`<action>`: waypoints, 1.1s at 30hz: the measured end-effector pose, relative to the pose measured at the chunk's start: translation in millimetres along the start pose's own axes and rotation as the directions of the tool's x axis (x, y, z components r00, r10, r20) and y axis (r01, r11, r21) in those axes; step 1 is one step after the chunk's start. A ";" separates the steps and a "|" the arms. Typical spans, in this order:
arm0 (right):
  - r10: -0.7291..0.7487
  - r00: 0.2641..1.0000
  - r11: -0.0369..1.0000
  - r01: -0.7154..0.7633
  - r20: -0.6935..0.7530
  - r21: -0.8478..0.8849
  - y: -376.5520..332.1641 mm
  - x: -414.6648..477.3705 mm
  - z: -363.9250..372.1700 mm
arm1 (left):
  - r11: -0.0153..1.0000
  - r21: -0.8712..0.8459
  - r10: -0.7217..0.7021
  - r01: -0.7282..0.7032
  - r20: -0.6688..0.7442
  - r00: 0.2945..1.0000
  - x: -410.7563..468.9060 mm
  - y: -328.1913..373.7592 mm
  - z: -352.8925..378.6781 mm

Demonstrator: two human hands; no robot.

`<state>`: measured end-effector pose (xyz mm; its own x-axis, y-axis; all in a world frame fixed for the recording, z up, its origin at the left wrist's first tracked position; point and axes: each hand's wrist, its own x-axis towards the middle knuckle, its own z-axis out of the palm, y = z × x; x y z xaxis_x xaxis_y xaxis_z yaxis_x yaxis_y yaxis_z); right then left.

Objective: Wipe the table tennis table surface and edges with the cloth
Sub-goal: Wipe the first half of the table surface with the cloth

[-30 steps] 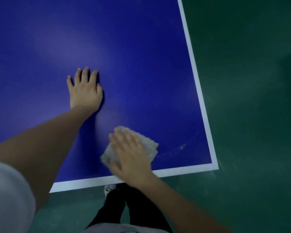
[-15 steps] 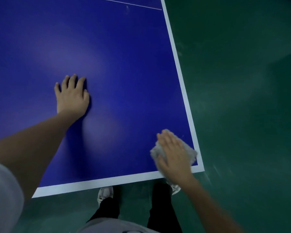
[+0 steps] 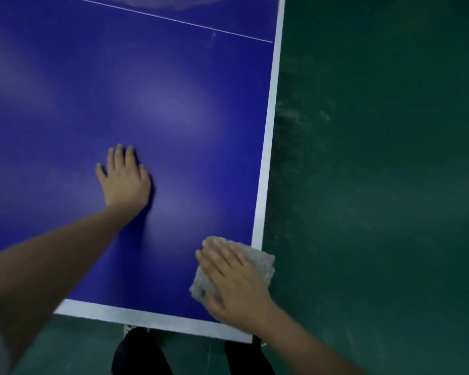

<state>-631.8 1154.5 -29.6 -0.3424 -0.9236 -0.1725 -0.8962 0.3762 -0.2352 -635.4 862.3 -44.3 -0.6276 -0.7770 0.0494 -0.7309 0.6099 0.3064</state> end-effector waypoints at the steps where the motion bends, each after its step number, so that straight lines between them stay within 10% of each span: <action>1: -0.071 0.997 0.997 0.071 0.009 -0.031 13.7 4.8 -4.0 | 0.999 0.001 -0.042 0.042 -0.002 0.999 -10.6 13.9 6.5; 15: 0.074 0.988 0.995 -0.083 -0.139 -0.057 132.0 127.1 -43.8 | 0.941 0.139 -0.315 0.309 0.025 0.949 -48.8 58.8 22.5; 23: -0.317 0.948 0.946 0.314 -0.018 -0.079 160.7 161.6 -56.4 | 0.924 0.148 -0.355 0.353 -0.013 0.935 -50.2 60.4 20.1; 33: -0.060 0.992 0.995 0.051 -0.109 -0.080 283.4 325.0 -120.9 | 0.804 0.090 -0.584 0.588 -0.070 0.809 -21.1 95.9 30.5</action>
<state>-1031.2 952.0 -36.6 -0.3169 -0.9470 -0.0533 -0.9323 0.3214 -0.1662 -700.5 941.9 -45.0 -0.0621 -0.9954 -0.0725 -0.9807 0.0474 0.1894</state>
